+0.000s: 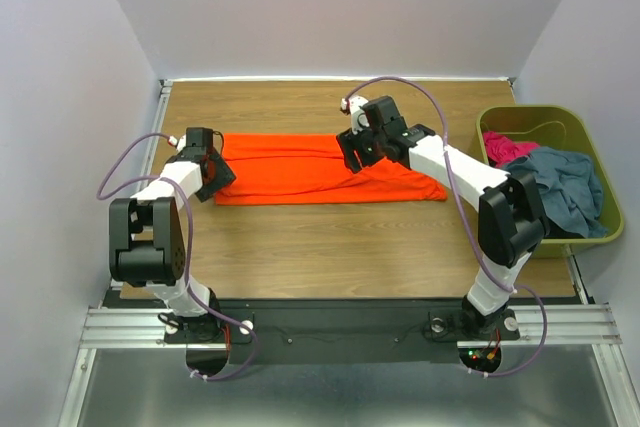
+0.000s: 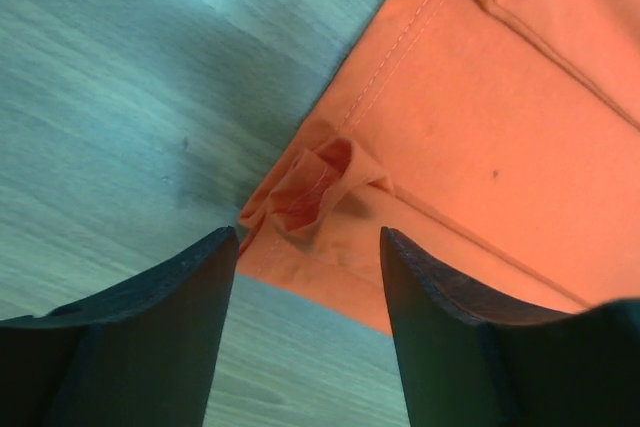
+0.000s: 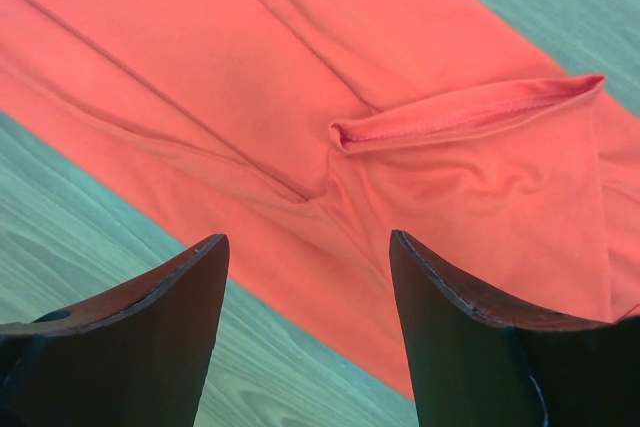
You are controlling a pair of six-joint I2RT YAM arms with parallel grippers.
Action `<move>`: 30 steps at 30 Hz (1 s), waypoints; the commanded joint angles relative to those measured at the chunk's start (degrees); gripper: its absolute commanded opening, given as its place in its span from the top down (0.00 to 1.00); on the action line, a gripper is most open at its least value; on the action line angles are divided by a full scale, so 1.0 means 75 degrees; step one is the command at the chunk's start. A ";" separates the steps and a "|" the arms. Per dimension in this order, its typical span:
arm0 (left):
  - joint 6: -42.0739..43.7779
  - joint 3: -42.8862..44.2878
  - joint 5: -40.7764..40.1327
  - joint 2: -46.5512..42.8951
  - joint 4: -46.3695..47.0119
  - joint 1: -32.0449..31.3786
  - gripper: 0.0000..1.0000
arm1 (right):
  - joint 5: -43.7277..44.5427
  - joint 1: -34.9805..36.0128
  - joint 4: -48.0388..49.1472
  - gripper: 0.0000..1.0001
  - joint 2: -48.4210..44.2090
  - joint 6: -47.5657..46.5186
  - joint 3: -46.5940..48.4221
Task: Fold and stack the t-shirts
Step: Fold the tshirt
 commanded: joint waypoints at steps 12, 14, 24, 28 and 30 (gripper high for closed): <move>-0.0229 0.0836 -0.0082 0.0536 0.0134 -0.0405 0.48 | -0.0187 0.0050 0.0459 0.28 -0.0266 -0.0175 -0.0451; -0.0240 0.0836 -0.0059 0.0618 0.0134 -0.0417 0.49 | -0.0187 0.0050 0.0448 0.28 -0.0266 -0.0187 -0.0474; -0.0135 0.0801 -0.0421 0.0513 -0.0018 -0.0417 0.70 | -0.0773 0.0143 0.0530 0.29 -0.0220 -0.0514 -0.0381; -0.0065 0.0988 -0.0516 0.0455 -0.0170 -0.0417 0.77 | -0.0785 0.0413 0.0542 0.30 0.0108 -0.0807 -0.0077; -0.0053 0.1128 -0.0515 0.0489 -0.0205 -0.0417 0.78 | -0.0773 0.0565 0.0553 0.30 0.0353 -0.1006 0.0134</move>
